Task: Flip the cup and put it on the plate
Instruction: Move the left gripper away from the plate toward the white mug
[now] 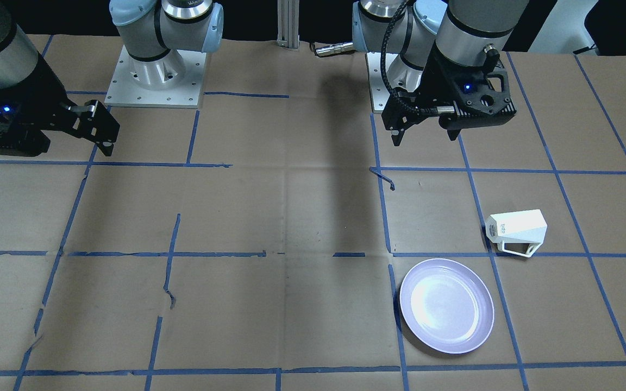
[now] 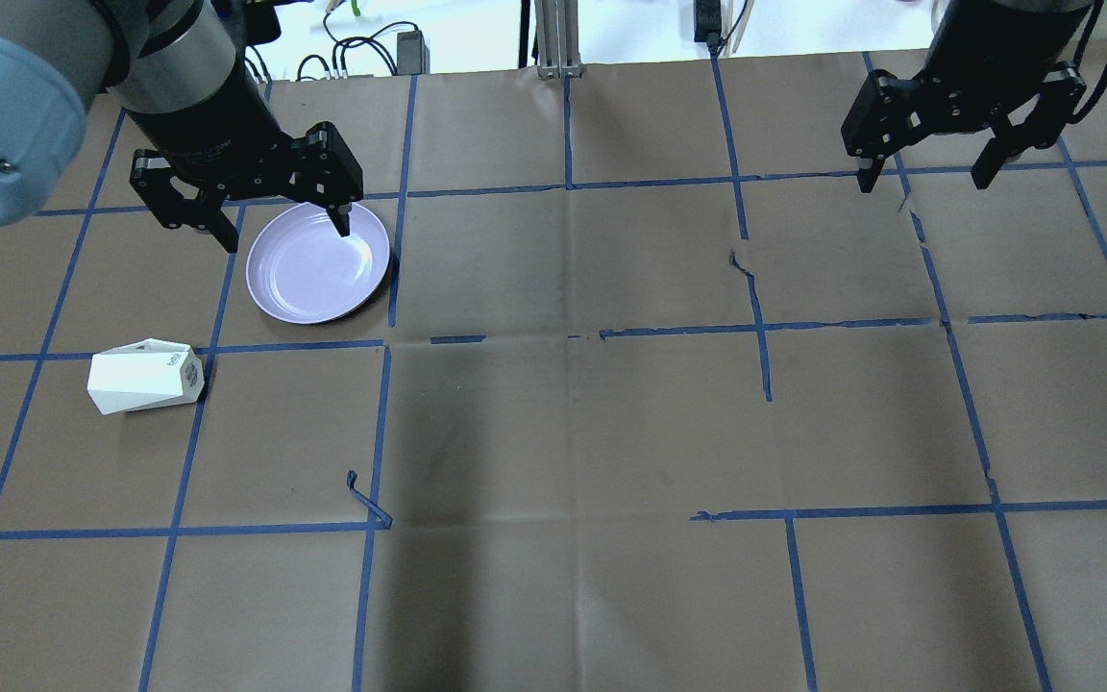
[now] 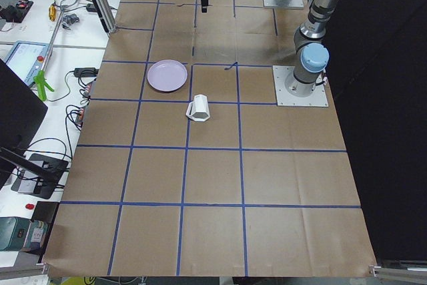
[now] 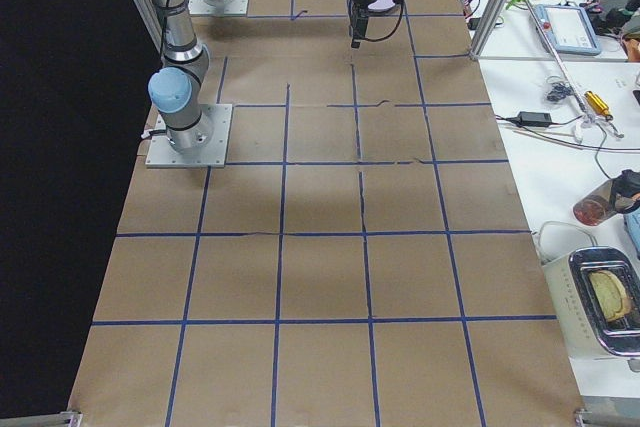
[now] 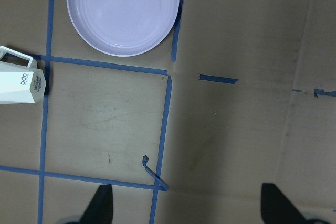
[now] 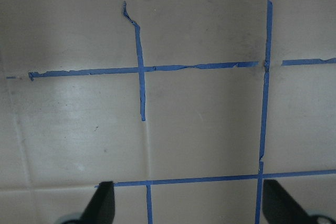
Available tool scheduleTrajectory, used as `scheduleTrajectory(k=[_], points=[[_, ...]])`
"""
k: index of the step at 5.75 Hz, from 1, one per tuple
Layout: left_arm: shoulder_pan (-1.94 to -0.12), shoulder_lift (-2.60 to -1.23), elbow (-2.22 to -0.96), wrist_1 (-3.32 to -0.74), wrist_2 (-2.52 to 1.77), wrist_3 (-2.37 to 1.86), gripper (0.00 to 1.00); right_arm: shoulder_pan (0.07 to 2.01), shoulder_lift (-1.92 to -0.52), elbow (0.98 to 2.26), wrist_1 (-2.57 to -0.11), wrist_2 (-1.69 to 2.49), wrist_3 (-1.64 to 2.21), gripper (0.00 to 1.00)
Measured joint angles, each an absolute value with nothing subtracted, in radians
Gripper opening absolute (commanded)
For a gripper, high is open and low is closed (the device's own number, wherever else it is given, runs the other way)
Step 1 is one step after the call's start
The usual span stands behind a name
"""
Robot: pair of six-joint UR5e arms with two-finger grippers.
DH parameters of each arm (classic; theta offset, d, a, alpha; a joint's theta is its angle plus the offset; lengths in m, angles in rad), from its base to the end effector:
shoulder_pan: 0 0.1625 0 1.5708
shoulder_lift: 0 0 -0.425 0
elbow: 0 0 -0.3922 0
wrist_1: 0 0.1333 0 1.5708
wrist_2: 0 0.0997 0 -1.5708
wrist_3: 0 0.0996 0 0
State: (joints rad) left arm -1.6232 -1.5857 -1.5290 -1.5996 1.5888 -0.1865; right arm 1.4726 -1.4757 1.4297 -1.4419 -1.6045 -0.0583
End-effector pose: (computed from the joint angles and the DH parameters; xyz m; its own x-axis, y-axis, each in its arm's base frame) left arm -0.1574 -0.4903 0.4982 -0.9909 -0.1337 -0.0180 -0.1337 0.9910 -0.0015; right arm 0.0780 -0.5335 0.4962 -0.9989 0.0373 0.0287 0.0396 0.9956 0.0846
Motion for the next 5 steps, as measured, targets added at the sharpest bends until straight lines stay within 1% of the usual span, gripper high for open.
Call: scheduleTrajectory(k=[3,4,5], points=[[-1.59,-1.571,-1.531,-1.611,1.594,-0.159,0.99,1.473,-1.476,1.43,-1.442,-1.605,-0.058,1.0],[-1.51,-1.574,-1.528,-1.612,1.59,-0.067,0.99,1.473,-1.476,1.43,-1.442,-1.605,-0.058,1.0],[-1.378,-1.584,-1.521,-1.612,1.588,0.091,0.99,1.473,-1.476,1.43,-1.442,-1.605,-0.058,1.0]])
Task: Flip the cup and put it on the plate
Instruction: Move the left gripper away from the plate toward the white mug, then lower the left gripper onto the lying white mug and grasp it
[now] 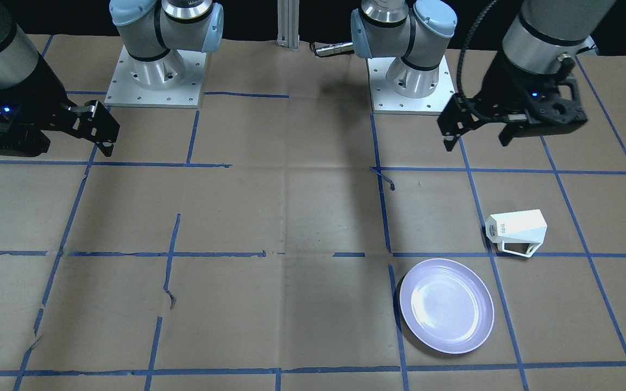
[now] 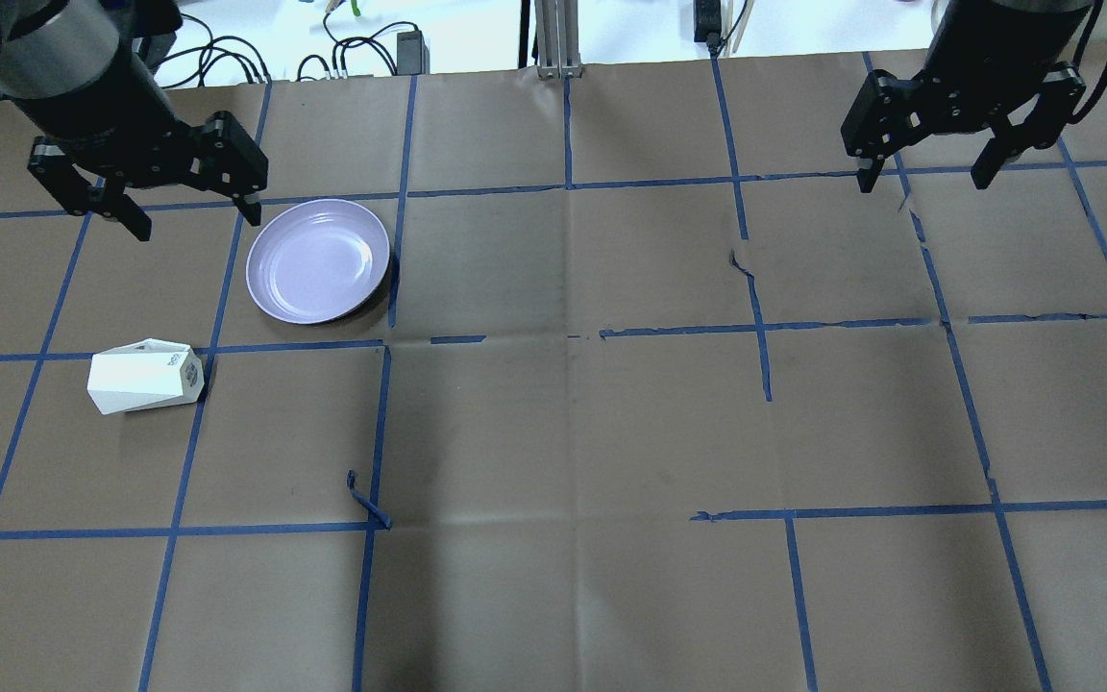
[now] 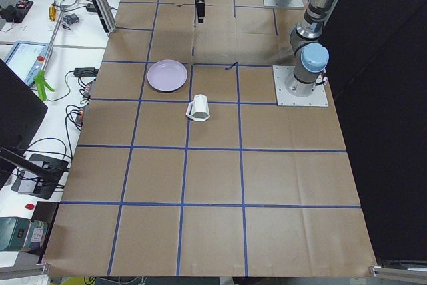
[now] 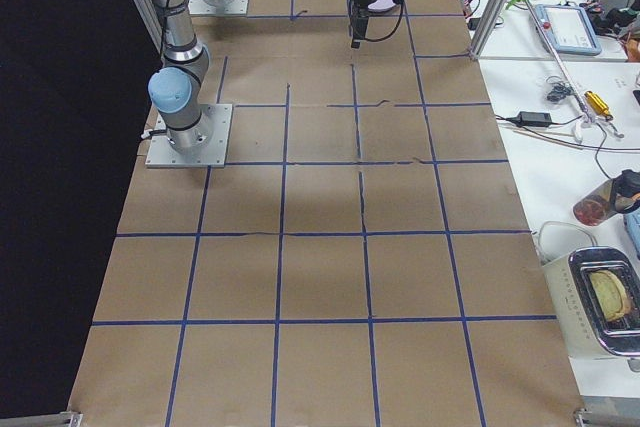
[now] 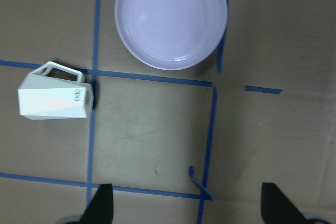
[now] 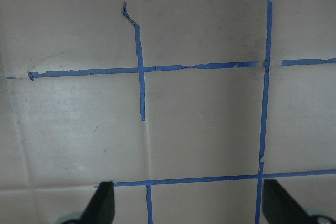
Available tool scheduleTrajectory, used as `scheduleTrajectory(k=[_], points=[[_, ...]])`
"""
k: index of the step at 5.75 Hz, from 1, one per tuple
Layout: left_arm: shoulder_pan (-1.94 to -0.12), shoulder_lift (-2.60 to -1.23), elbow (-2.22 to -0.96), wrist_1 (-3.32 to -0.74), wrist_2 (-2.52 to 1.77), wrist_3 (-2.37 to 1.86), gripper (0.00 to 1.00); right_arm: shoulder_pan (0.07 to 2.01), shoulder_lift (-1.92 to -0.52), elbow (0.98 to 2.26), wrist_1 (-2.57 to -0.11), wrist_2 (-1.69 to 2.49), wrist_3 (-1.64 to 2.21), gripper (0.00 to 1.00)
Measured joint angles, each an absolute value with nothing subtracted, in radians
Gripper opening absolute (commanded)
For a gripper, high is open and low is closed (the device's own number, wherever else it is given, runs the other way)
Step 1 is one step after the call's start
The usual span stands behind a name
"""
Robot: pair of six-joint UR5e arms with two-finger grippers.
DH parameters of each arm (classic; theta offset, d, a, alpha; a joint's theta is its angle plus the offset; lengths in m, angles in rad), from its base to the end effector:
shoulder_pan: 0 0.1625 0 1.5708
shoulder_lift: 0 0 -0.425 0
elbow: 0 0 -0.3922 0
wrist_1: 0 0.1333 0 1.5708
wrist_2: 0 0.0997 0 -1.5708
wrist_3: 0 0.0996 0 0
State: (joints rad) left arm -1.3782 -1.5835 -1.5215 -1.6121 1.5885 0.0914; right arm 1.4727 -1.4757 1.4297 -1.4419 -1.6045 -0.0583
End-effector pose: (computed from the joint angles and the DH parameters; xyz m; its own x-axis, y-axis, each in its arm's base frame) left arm -0.0341 -0.5126 0.5018 -0.9947 -0.1009 -0.0172 -0.1010 0.9949 0.0063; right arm 0.0781 -0.5335 0.4962 -0.9989 0.0372 0.0287 0.0395 0.9956 0.0846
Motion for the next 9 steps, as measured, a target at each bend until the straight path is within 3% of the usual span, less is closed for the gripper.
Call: scheduleTrajectory(k=[3,6,9], points=[[-0.954,-1.656,-1.502,-1.597,1.585,0.583,0.99,1.473,-1.476,1.43,-1.442,-1.605,-0.058,1.0],[-0.804,-1.756,-1.501,-1.628,1.389,0.776,0.99,1.473,-1.476,1.43,-1.442,-1.605,-0.058,1.0],[-0.652,-2.05,-1.498,-1.771,1.066,1.055,0.99,1.473,-1.476,1.43,-1.442,-1.605,-0.058,1.0]])
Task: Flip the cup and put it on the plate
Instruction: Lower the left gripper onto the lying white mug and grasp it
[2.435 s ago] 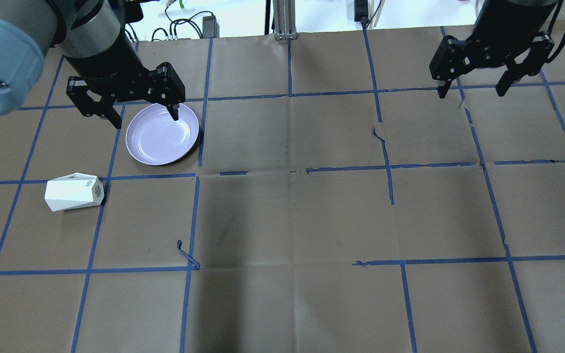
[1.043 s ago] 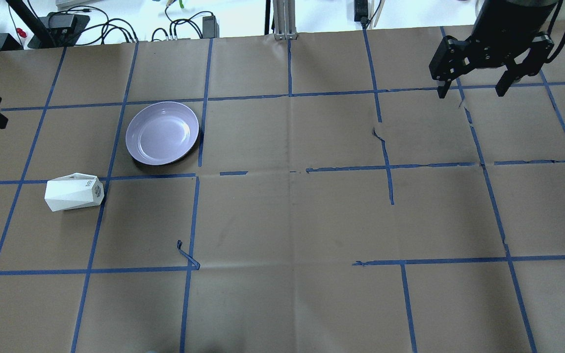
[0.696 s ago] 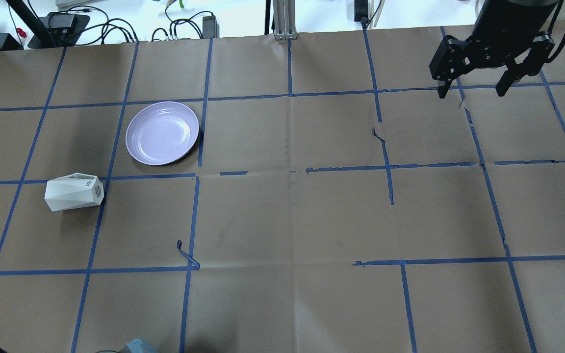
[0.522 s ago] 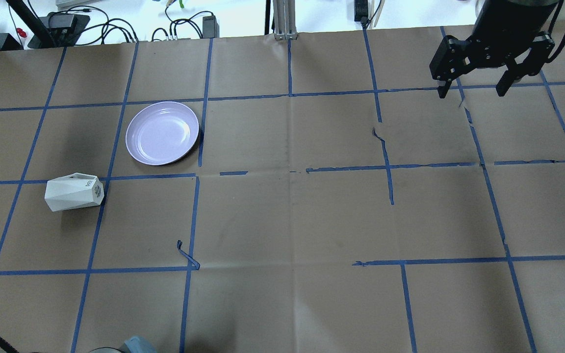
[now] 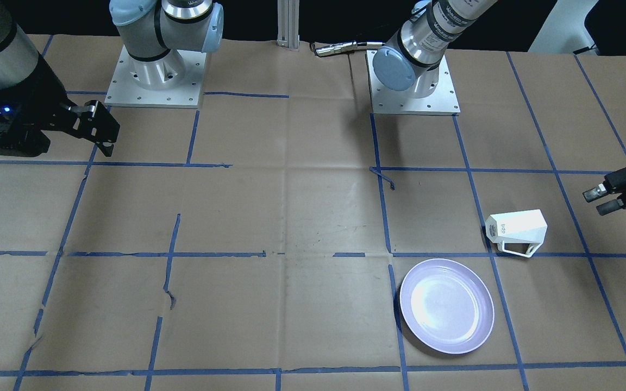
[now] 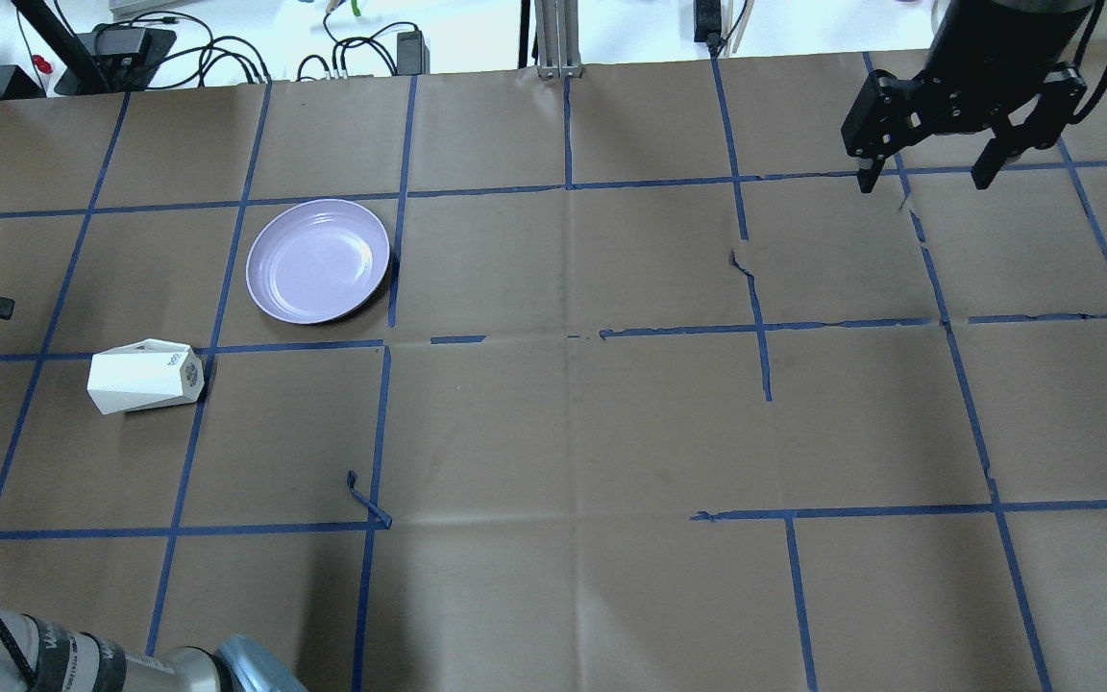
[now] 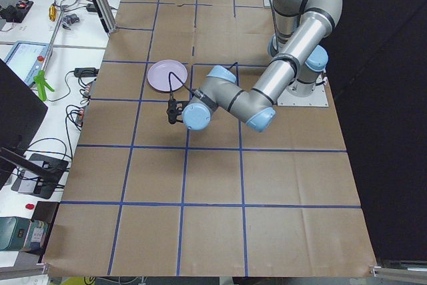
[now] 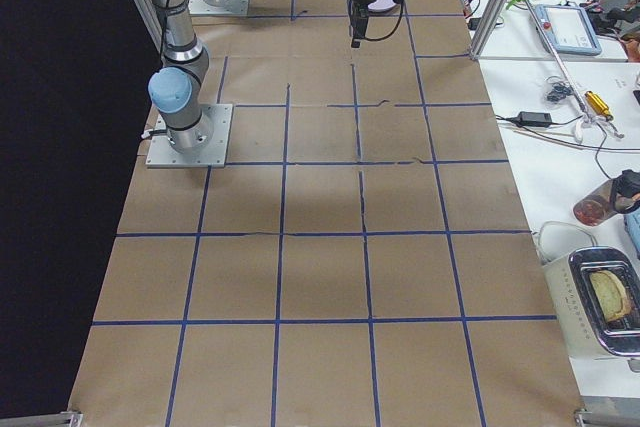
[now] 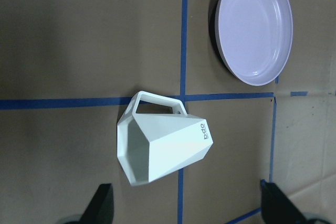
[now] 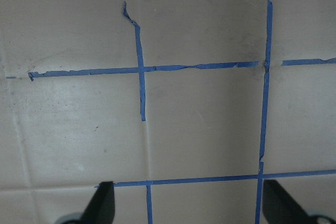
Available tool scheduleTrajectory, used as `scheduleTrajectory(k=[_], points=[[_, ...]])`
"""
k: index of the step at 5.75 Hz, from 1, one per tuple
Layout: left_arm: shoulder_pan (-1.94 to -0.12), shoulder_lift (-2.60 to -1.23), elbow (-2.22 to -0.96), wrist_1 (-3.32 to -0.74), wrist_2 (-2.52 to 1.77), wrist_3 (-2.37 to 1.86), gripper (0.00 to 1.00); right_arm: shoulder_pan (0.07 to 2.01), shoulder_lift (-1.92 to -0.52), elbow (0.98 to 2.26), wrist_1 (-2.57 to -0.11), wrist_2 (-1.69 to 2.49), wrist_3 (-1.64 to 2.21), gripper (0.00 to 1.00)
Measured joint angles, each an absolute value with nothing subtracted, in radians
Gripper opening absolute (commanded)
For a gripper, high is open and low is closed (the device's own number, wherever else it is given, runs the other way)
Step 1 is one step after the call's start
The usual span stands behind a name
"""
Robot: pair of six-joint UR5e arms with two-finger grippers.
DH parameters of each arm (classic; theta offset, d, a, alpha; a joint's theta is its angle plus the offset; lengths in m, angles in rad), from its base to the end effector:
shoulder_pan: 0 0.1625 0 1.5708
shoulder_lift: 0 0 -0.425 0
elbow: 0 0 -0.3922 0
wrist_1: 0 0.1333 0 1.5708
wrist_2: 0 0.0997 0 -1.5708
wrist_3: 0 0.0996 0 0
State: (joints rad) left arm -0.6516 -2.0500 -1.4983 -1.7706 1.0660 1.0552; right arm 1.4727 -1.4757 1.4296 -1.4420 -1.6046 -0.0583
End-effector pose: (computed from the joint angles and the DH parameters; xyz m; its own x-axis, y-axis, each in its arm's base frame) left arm 0.3578 -0.5011 0.2560 -0.7220 0.0079 0.6918 -0.0510 0.9966 -0.0647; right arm 0.0781 -0.5335 0.4962 -0.9989 0.0372 0.0288 0.0395 0.9956 0.0844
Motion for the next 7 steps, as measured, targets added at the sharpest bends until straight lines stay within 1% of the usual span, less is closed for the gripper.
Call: scheduleTrajectory(k=[2,4,5,6,7], points=[[-0.624,-2.224,-1.499,-1.961,0.974,1.338,0.99,1.473,-1.476,1.43,-1.442,-1.605,-0.058,1.0],[-0.619,-2.299,-1.506,-2.091,0.92,1.43,0.99,1.473,-1.476,1.43,-1.442,-1.605,-0.058,1.0],[-0.618,-2.312,-1.504,-2.114,0.908,1.432,0.78,1.473,-1.476,1.43,-1.442,-1.605,-0.058,1.0],[-0.618,-2.317,-1.502,-2.121,0.877,1.433,0.26,1.473,-1.476,1.43,-1.442,-1.605,-0.058,1.0],[-0.618,-2.322,-1.501,-2.124,0.852,1.435,0.0,1.473,-1.476,1.43,-1.442,-1.605,-0.058,1.0]])
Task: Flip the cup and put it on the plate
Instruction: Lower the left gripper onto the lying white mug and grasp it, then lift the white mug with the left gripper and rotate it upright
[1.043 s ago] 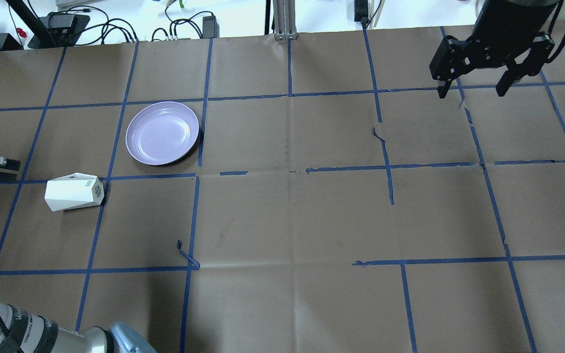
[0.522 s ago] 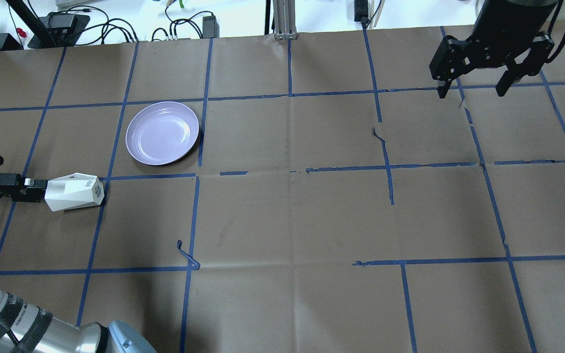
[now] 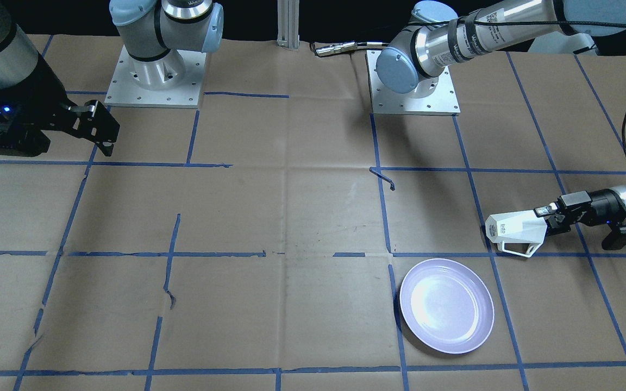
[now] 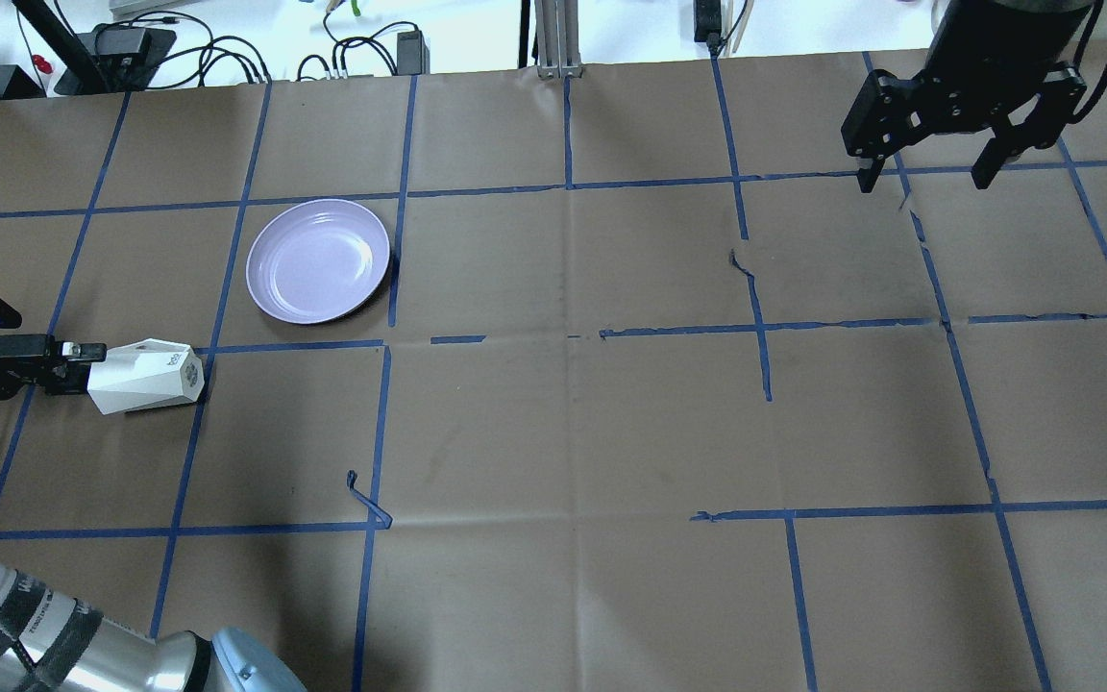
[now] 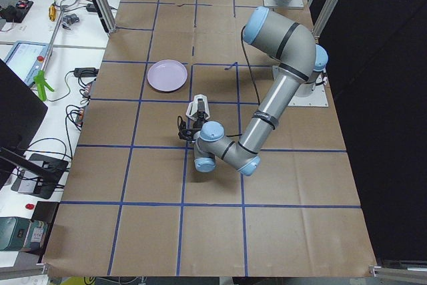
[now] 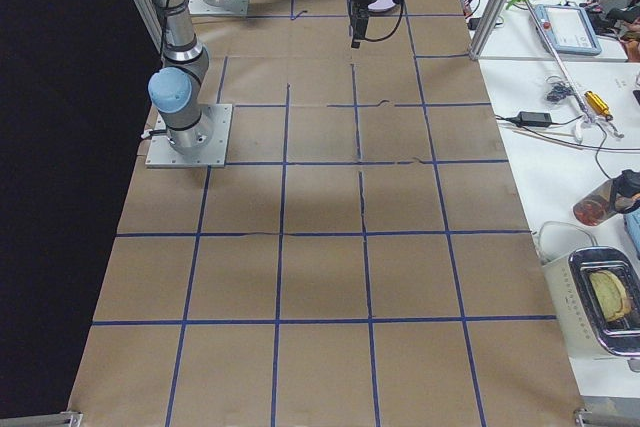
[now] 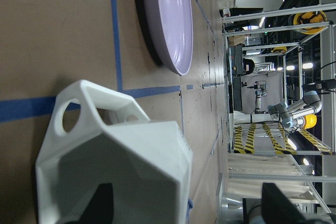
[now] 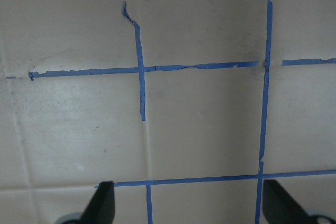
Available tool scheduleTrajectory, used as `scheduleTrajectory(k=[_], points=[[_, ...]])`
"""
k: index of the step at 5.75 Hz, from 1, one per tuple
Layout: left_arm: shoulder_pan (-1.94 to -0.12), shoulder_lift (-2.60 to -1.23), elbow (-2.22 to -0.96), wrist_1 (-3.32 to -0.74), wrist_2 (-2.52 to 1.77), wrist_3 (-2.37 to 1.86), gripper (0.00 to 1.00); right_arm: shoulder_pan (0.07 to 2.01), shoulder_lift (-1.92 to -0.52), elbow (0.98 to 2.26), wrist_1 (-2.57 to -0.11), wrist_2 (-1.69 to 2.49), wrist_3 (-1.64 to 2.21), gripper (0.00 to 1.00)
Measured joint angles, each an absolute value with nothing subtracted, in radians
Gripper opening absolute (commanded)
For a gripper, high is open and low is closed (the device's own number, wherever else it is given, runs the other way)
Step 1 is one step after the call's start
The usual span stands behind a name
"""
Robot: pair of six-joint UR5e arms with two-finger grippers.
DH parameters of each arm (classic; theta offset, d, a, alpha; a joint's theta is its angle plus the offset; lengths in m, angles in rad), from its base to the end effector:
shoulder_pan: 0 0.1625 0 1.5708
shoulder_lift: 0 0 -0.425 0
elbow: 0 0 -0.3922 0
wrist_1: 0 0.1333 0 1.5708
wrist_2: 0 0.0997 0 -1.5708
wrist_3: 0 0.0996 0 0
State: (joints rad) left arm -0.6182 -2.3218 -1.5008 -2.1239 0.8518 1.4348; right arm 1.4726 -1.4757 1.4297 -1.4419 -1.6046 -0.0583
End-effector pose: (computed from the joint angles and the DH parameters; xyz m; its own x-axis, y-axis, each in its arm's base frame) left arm 0.3386 -0.4849 0.1074 -0.2572 0.0577 0.9646 -0.1063 0.9905 -0.0876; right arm 0.0780 -0.5335 0.4962 -0.9989 0.0373 0.0288 0.0396 0.9956 0.0846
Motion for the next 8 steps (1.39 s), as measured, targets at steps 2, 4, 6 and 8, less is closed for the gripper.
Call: scheduleTrajectory(k=[2,4,6,8], points=[[-0.618,-2.326,-1.5,-2.13,0.862,1.438,0.0,1.473,-1.476,1.43,-1.442,-1.605,-0.058,1.0],[-0.62,-2.26,-1.485,-2.173,0.853,1.377,0.0,1.473,-1.476,1.43,-1.442,-1.605,-0.058,1.0],[-0.629,-2.038,-1.424,-2.232,0.851,1.137,0.0,1.473,-1.476,1.43,-1.442,-1.605,-0.058,1.0],[-0.67,-1.829,-1.413,-2.171,0.926,0.905,0.0,1.473,-1.476,1.43,-1.442,-1.605,-0.058,1.0]])
